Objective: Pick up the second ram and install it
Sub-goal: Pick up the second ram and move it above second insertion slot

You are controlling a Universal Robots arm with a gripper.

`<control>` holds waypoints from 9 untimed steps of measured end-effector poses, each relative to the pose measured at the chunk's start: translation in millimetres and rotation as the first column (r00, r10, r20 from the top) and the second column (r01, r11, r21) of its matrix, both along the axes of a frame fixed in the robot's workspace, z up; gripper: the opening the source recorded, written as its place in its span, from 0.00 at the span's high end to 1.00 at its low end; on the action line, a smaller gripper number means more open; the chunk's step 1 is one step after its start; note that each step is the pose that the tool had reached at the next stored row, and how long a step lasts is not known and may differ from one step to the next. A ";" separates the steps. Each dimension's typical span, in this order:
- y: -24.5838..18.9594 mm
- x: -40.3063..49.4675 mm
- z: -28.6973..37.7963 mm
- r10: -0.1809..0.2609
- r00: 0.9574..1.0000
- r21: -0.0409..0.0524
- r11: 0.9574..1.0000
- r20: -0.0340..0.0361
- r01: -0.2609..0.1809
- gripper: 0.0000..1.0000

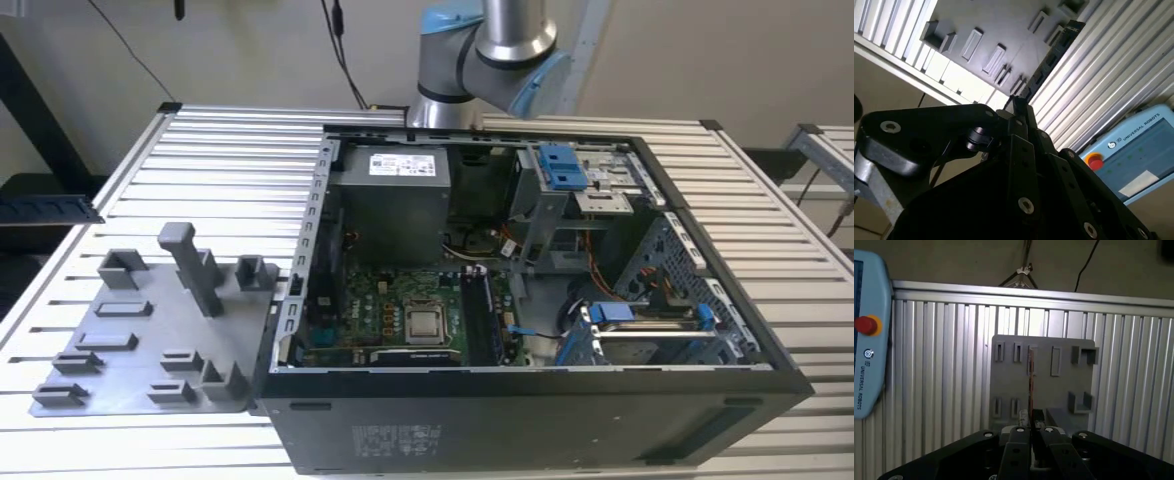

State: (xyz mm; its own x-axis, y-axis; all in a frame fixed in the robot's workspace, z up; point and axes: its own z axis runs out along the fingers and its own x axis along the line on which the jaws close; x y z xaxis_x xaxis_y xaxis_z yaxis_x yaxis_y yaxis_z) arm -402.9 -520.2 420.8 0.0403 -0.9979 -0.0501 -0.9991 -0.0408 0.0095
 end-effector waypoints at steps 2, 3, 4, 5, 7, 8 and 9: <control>0.0 0.0 5.1 0.000 1.000 0.000 1.000 0.000 0.000 0.86; 0.0 0.0 7.5 0.000 1.000 0.000 1.000 0.000 0.000 0.86; 0.0 0.0 9.9 0.000 1.000 0.000 1.000 0.000 0.000 0.86; 0.0 0.0 12.6 0.000 1.000 0.000 1.000 0.000 0.000 0.86; 0.0 0.0 17.2 0.000 1.000 0.000 1.000 0.000 0.000 0.86; 0.0 0.0 17.6 0.000 1.000 0.000 1.000 0.000 0.000 0.86; 0.0 0.0 17.6 0.000 1.000 0.000 1.000 0.000 0.000 0.86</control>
